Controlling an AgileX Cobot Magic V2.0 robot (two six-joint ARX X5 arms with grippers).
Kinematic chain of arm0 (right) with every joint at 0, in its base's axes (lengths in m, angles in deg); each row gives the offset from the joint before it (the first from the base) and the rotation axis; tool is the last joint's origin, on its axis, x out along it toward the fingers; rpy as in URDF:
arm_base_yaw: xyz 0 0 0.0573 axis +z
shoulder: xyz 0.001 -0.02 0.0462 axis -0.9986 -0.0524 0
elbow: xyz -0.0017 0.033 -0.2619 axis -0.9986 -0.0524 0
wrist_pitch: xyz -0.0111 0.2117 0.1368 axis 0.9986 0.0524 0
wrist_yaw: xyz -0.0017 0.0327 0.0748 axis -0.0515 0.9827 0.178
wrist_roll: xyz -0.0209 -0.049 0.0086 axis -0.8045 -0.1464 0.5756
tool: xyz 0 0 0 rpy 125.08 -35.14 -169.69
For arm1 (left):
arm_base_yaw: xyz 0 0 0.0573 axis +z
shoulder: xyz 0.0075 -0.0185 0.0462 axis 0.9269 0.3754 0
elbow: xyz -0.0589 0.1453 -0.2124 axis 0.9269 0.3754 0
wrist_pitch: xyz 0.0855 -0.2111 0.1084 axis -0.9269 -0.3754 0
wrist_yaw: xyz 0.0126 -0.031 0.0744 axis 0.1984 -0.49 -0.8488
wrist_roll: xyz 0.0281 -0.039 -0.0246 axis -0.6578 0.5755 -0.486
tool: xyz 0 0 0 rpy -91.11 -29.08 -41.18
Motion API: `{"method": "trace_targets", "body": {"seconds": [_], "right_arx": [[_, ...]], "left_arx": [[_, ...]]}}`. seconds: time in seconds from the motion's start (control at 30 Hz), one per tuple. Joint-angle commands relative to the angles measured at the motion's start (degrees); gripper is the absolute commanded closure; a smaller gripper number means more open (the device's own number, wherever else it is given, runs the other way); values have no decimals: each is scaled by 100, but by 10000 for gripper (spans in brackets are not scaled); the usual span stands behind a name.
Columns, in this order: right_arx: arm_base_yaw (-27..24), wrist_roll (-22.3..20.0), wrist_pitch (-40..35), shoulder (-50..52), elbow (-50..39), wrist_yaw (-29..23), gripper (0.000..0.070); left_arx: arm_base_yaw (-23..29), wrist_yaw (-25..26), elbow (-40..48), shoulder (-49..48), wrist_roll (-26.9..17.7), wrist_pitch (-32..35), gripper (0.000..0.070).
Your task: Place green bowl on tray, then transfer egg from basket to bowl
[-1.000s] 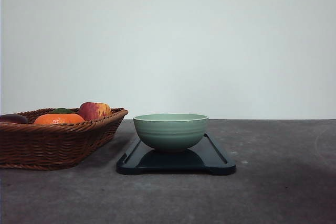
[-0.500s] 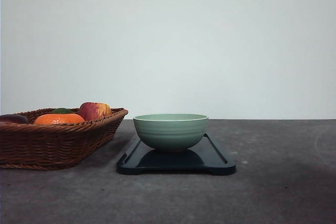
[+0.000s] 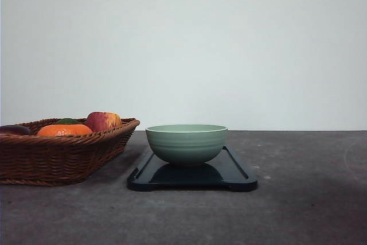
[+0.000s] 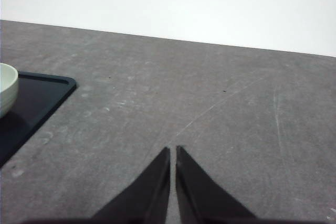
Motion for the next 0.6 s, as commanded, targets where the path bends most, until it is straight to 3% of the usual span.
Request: {"method": "trace_targets", "body": {"seconds": [0.0, 0.57], "right_arx": [[2, 59, -61, 0, -22, 2, 689], [2, 59, -63, 0, -22, 2, 689]], "left_arx": [[0, -13, 107, -11, -55, 70, 700], [2, -15, 107, -11, -55, 70, 700]]}}
